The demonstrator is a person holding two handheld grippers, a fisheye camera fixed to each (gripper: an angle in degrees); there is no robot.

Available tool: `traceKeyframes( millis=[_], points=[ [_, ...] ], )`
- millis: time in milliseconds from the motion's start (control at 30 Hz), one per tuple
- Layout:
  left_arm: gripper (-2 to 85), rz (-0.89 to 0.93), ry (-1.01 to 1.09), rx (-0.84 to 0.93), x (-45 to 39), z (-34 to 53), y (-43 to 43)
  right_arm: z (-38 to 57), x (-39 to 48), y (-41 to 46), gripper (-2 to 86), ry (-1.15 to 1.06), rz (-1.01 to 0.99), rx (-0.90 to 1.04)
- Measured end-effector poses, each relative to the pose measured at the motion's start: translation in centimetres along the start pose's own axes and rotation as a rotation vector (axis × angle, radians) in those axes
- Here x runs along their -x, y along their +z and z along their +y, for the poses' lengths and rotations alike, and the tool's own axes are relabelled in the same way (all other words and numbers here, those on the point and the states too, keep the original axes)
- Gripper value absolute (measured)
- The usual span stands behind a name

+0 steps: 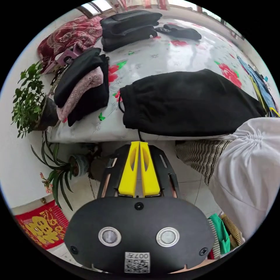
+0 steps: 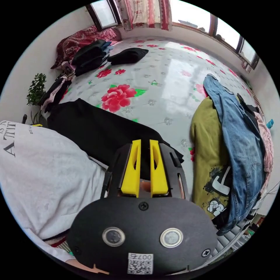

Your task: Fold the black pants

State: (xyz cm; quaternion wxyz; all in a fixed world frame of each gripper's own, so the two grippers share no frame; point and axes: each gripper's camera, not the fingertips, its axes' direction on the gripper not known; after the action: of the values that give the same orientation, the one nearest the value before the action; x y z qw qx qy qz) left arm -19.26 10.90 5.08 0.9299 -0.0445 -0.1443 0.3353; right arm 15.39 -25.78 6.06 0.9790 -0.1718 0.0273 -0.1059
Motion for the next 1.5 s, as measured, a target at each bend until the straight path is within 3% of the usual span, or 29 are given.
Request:
traceKeyframes(
  millis=[133,333,400,567,700,867,967,1133,1267,1500],
  points=[
    [-1.0,0.077,-0.103,-0.144,1.3,-1.4,0.0,-9.2,4.3,4.4,5.7,-0.156,-0.21,-0.05],
    [-1.0,-0.031,-0.035,-0.059,-0.6,-6.6,5.7,-22.8,11.5,15.5,5.3,-0.264,-0.508,0.107],
    [-0.9,-0.038,-0.03,0.003,-0.4,-7.0,8.2,-25.6,12.6,19.7,4.8,-0.231,-0.577,0.191],
    [-0.9,0.091,-0.115,-0.086,2.6,-4.8,9.6,-26.9,12.5,26.3,1.5,-0.097,-0.706,0.392],
    [-1.0,0.104,-0.17,-0.134,3.9,-2.6,9.9,-26.2,6.2,24.8,0.1,0.126,-0.853,0.247],
    [-1.0,0.131,-0.245,-0.173,5.0,-1.2,10.5,-25.4,1.4,22.2,0.5,0.309,-0.848,0.15],
    [-1.0,0.124,-0.235,-0.186,5.3,-0.7,10.6,-26.5,3.7,22.5,1.4,0.205,-0.858,0.226],
    [-1.0,0.123,-0.262,-0.188,6.0,-0.2,10.7,-28.1,10.1,25.8,0.7,0.045,-0.705,0.384],
    [-0.9,0.112,-0.287,-0.175,6.5,-0.2,10.6,-28.4,7.3,22.4,-0.1,0.202,-0.551,0.131],
    [0.6,0.182,-0.478,-0.22,8.3,1.8,8.0,-18.3,0.1,10.5,0.4,0.268,-0.561,-0.122]
  ],
)
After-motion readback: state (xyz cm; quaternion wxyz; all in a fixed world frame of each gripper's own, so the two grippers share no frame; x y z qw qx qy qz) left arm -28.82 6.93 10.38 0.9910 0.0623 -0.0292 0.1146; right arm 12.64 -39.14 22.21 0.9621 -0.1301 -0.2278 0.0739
